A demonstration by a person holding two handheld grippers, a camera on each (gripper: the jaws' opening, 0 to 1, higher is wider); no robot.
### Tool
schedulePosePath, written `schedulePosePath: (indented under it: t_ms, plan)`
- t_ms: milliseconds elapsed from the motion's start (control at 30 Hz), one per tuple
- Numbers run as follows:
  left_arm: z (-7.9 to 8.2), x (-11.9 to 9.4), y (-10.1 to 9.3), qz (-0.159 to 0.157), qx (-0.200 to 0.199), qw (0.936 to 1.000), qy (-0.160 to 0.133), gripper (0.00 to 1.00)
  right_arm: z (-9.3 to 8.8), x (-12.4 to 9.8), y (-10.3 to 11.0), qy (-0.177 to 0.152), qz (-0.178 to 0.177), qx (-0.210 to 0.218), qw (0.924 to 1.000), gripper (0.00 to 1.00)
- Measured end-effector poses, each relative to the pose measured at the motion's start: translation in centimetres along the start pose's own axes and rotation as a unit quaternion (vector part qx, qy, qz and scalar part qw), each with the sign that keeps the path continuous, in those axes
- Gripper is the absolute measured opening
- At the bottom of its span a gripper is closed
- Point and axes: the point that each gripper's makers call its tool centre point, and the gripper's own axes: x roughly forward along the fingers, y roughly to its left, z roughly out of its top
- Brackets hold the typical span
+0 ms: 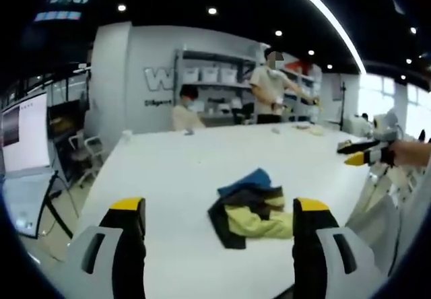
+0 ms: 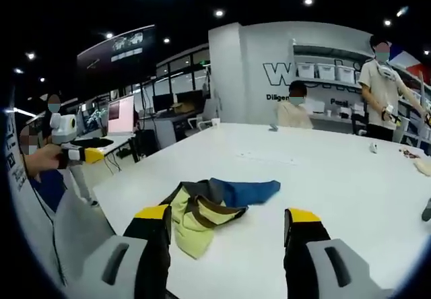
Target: Fold the garment on the visible template until the final outline fits inside the template.
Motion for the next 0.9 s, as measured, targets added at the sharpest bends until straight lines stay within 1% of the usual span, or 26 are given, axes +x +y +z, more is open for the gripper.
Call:
schedulePosePath:
  t_ms: [133, 233, 367, 467, 600, 667, 700, 767, 900]
  plan:
    - [-0.2, -0.2, -0.1, -0.001, 0.004, 1.0000, 0.004, 0.84, -0.2, 0.2, -0.2, 0.002, 0.000, 0.001, 1.0000, 0.66]
    - [-0.3, -0.3, 0.0, -0.001, 0.007, 0.9999, 0.009, 0.84, 0.0, 0.6, -0.4, -0.003, 0.002, 0.007, 1.0000, 0.65]
    - [-0.1, -0.6, 0.4, 0.000, 0.010, 0.9999, 0.012, 0.84, 0.4, 1.0, -0.3, -0.008, 0.003, 0.003, 1.0000, 0.65]
    - [-0.3, -0.6, 1.1, 0.000, 0.012, 0.9998, 0.014, 0.83, 0.6, 1.1, 0.1, -0.012, 0.004, 0.005, 0.9999, 0.65]
    - [-0.4, -0.6, 1.1, -0.003, 0.009, 0.9998, 0.015, 0.83, 0.2, 1.0, 0.4, -0.010, 0.001, 0.007, 0.9999, 0.65]
    - [-0.5, -0.4, 1.0, -0.008, 0.012, 0.9997, 0.019, 0.83, -0.3, 0.8, 0.3, -0.010, -0.004, 0.013, 0.9999, 0.64]
    - [-0.6, -0.3, 0.8, -0.012, 0.024, 0.9993, 0.024, 0.83, -0.5, 0.8, 0.2, -0.010, -0.006, 0.016, 0.9998, 0.64]
    - [-0.9, 0.0, 0.9, -0.014, 0.029, 0.9991, 0.027, 0.83, -0.7, 0.6, 0.3, -0.009, -0.009, 0.019, 0.9997, 0.64]
    - [-1.2, 0.5, 0.5, -0.025, 0.025, 0.9989, 0.031, 0.82, -1.2, -0.2, 0.3, 0.004, -0.016, 0.017, 0.9997, 0.64]
